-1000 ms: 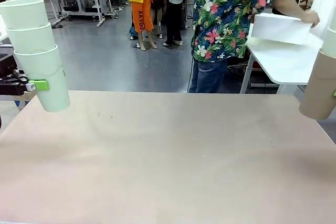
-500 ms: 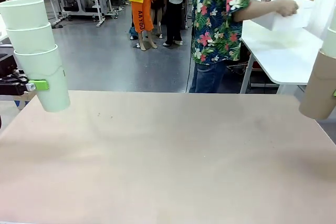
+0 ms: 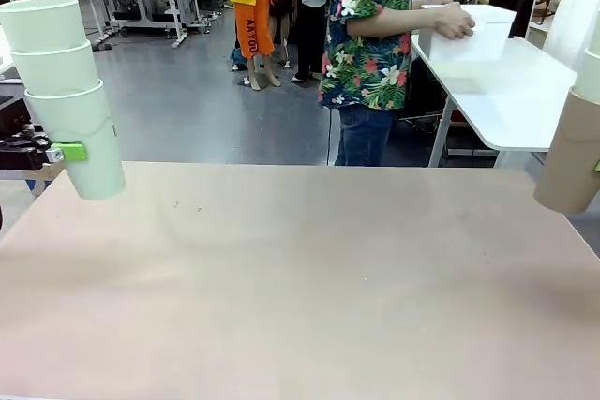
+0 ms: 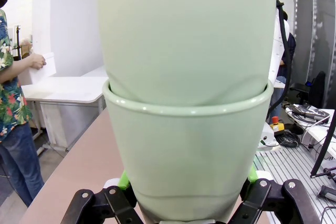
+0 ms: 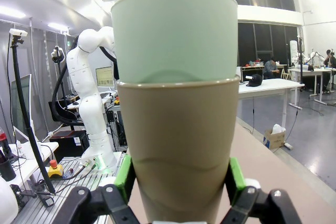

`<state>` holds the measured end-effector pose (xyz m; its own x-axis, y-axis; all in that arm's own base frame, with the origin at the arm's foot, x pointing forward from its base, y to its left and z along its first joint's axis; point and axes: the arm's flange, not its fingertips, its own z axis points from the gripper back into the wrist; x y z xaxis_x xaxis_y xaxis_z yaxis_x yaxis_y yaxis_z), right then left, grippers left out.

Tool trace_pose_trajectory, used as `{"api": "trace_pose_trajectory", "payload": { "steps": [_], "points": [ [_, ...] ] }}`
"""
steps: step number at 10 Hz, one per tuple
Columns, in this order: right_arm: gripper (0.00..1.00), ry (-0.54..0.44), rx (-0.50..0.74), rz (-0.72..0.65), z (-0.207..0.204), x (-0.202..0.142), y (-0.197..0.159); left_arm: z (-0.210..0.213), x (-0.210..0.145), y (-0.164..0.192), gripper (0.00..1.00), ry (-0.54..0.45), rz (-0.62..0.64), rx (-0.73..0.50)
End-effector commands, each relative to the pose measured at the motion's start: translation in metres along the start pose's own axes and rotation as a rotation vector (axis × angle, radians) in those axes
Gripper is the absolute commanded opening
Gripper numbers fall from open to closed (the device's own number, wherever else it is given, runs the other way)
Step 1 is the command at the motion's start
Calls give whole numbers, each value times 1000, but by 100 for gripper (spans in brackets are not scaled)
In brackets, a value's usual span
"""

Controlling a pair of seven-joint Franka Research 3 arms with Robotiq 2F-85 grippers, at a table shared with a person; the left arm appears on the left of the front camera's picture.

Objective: Stack the cups and store them in the basket.
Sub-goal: Place the stack of Reusable plastic cups into the Pantry Basket.

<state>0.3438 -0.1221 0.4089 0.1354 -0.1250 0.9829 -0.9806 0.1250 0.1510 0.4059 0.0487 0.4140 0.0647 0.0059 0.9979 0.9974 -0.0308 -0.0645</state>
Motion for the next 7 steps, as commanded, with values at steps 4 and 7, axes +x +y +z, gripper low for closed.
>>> {"api": "trace_pose_trajectory", "payload": {
  "steps": [4,7],
  "points": [
    [86,3,1,17,-1,2,1,-1,4,-1,87,-4,-4,-3],
    [86,3,1,17,-1,2,1,-1,4,-1,87,-4,-4,-3]
  ]
}}
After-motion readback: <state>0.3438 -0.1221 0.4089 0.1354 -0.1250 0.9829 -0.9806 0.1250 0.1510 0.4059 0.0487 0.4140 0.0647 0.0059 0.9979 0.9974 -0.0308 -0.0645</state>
